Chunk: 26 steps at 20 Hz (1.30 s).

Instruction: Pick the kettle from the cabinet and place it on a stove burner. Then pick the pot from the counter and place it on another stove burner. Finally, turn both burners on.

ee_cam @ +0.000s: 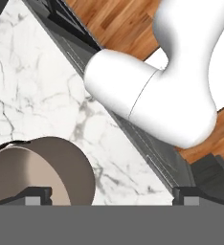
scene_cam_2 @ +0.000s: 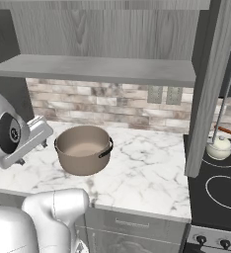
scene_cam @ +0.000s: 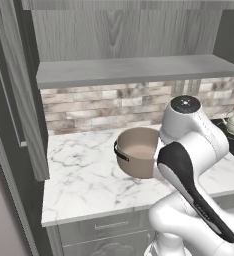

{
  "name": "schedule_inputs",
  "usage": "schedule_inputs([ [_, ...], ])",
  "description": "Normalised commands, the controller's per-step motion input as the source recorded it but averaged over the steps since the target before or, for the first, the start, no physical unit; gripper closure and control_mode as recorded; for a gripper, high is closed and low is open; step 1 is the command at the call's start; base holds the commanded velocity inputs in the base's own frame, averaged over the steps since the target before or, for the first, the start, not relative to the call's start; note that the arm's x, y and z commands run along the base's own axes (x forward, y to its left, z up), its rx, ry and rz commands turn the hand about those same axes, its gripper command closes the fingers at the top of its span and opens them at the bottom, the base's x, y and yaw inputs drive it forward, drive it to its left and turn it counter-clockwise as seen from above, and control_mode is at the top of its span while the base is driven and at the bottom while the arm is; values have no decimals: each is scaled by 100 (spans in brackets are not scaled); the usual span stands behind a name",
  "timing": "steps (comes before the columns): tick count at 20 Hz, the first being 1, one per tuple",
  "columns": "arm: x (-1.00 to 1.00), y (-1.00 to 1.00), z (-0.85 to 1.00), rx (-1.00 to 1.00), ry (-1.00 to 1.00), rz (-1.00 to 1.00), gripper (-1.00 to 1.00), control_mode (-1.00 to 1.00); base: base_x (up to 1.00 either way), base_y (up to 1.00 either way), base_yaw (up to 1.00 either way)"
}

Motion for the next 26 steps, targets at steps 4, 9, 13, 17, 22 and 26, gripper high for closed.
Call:
schedule_inputs([
  [4,19,-1,-18,0,0,0,-100,-100,0,0,0],
  [9,25,-1,-9,0,0,0,-100,-100,0,0,0],
  [13,33,0,-10,0,0,0,-100,-100,0,0,0],
  [17,29,0,-15,0,1,0,-100,-100,0,0,0],
  [22,25,0,-21,-1,1,0,-100,-100,0,0,0],
  [26,22,0,-23,-1,0,0,-100,-100,0,0,0],
])
